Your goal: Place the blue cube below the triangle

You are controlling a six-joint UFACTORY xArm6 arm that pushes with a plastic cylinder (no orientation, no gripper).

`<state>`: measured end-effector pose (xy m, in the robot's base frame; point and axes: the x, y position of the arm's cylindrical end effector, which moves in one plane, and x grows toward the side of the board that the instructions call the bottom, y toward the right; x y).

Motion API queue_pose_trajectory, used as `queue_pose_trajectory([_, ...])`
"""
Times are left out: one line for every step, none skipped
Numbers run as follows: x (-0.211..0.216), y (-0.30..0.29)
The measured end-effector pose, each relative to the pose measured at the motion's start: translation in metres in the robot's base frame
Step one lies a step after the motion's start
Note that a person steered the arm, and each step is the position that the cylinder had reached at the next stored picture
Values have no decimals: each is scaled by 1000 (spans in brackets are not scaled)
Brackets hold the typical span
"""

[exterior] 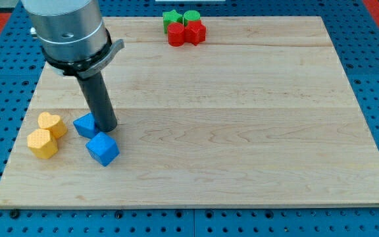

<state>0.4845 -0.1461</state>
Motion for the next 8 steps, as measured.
queue_pose_trajectory([0, 0])
queue_pose_trajectory([0, 58])
queue_pose_trajectory([9, 112])
queue_pose_trajectory([34, 105])
queue_pose_trajectory([45, 75])
queue_pose_trajectory([45, 39])
queue_pose_trajectory([45, 13])
queue_pose_trajectory([45, 2])
